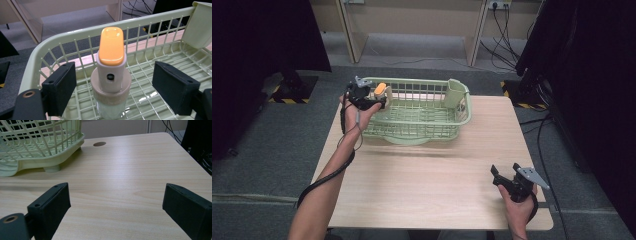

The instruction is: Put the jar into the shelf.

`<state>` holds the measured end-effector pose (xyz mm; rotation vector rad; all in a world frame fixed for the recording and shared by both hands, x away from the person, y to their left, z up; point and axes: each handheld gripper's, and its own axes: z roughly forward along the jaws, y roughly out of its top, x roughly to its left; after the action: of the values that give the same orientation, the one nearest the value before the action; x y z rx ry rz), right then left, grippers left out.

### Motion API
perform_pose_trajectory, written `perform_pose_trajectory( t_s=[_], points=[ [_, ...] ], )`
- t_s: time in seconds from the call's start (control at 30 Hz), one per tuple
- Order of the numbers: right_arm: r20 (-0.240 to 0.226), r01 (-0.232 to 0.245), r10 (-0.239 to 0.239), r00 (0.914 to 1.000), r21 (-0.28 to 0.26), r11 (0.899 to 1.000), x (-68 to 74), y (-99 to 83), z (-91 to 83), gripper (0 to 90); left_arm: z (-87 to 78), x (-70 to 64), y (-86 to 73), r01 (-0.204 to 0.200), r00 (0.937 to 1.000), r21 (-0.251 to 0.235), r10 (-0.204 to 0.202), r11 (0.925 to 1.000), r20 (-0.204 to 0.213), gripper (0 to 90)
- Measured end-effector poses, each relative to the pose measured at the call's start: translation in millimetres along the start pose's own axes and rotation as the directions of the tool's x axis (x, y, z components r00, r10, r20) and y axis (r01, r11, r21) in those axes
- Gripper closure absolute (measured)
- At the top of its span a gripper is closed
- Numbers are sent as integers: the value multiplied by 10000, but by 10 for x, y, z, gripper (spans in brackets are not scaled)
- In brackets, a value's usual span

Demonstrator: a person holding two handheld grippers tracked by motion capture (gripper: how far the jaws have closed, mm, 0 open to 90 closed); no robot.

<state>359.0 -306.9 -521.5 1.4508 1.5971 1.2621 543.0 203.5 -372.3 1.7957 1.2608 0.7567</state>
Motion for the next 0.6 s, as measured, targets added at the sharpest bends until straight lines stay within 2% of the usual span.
perform_pose_trajectory(
  t_s=[0.6],
  points=[
    [1, 3, -3, 10000, -10, 10000, 1, -1, -1, 78, -259, -128, -80, -108, 9996, -648, 125, 9978, 263, 177]
  ],
)
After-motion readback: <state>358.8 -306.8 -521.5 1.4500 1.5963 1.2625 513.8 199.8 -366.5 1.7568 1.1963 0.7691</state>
